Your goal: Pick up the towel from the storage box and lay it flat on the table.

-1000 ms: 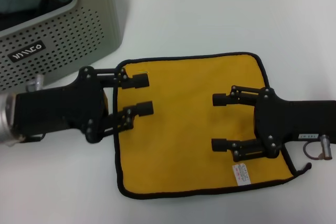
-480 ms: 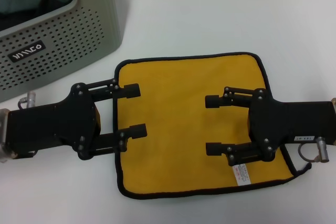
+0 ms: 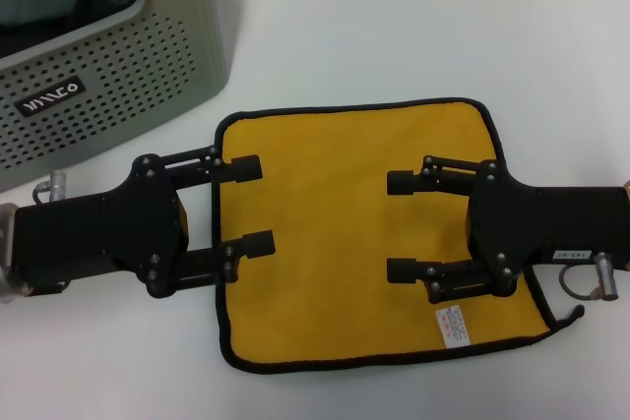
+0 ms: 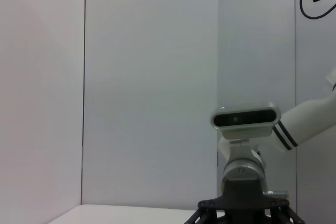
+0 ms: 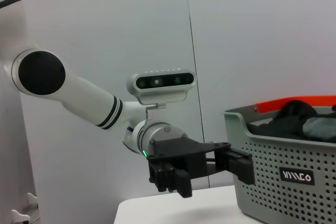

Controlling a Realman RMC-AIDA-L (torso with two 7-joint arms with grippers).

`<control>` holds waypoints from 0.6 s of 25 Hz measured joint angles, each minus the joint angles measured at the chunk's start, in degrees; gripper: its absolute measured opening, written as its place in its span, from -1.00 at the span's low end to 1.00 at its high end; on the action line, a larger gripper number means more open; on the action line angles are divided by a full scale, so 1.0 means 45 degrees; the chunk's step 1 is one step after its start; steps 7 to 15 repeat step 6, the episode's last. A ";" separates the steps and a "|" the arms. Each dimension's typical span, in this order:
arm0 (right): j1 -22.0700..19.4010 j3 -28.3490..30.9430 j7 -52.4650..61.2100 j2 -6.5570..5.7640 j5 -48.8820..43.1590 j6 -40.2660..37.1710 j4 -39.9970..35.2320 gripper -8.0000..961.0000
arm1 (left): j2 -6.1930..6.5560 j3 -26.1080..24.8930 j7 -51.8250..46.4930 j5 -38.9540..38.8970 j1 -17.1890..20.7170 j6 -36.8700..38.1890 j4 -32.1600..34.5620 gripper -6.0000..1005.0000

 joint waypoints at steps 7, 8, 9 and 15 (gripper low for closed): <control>0.0037 0.0062 -0.0044 0.0000 0.0005 0.0086 0.0001 0.78 | -0.0003 -0.0065 0.0000 -0.0005 0.0004 -0.0324 0.0000 0.35; 0.0037 0.0062 -0.0044 0.0000 0.0005 0.0086 0.0001 0.78 | -0.0003 -0.0065 0.0000 -0.0005 0.0004 -0.0324 0.0000 0.35; 0.0037 0.0062 -0.0044 0.0000 0.0005 0.0086 0.0001 0.78 | -0.0003 -0.0065 0.0000 -0.0005 0.0004 -0.0324 0.0000 0.35; 0.0037 0.0062 -0.0044 0.0000 0.0005 0.0086 0.0001 0.78 | -0.0003 -0.0065 0.0000 -0.0005 0.0004 -0.0324 0.0000 0.35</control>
